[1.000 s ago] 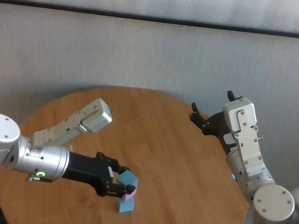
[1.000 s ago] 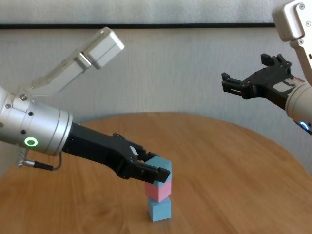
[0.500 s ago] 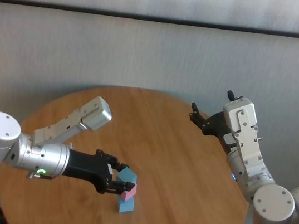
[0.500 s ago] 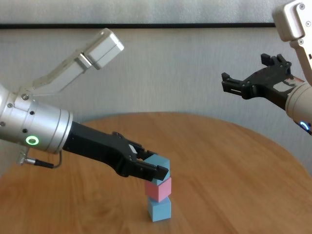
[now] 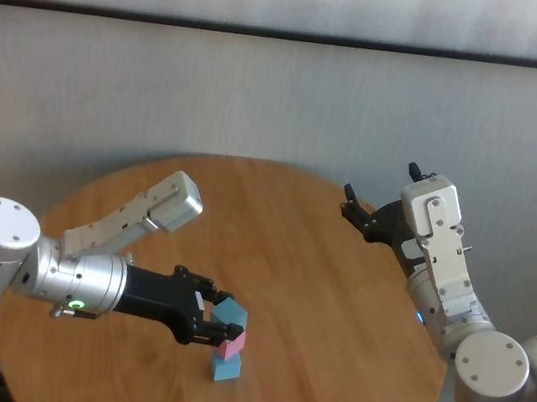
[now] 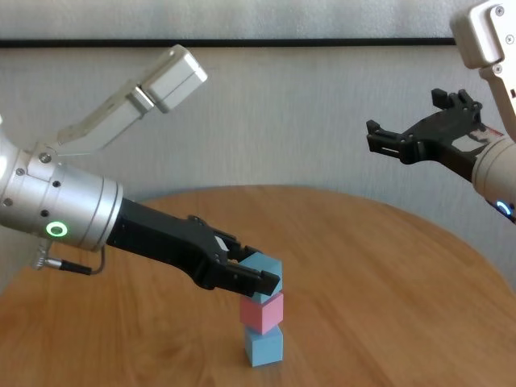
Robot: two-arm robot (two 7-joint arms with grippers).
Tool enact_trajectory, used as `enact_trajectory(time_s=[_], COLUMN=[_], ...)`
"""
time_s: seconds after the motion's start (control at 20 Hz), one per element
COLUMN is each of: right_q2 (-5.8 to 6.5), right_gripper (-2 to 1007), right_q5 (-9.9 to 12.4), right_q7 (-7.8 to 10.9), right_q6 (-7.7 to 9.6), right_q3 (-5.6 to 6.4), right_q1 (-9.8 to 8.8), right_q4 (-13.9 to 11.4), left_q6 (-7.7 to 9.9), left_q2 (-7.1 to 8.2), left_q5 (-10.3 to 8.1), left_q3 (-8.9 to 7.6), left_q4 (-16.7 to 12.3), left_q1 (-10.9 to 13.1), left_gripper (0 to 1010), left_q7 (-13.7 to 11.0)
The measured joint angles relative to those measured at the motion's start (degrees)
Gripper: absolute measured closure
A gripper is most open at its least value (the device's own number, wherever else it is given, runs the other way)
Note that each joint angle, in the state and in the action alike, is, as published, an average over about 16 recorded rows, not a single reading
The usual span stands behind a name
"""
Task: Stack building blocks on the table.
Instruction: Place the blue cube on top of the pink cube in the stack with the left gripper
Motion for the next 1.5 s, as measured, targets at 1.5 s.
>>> enact_trajectory(time_s=[1.5], right_q2=[0.00], right_gripper=[1], right_q5=[0.0], right_q7=[0.00], right_q6=[0.00], right_q3=[0.00], right_q1=[0.00], right_q4=[0.0], left_q6=[-0.49], left_q2=[-0.28], left_q5=[-0.87], left_q3=[1.65], left_q4=[1.5], left_q1=[-1.3], left_gripper=[369], left_q7=[-0.1])
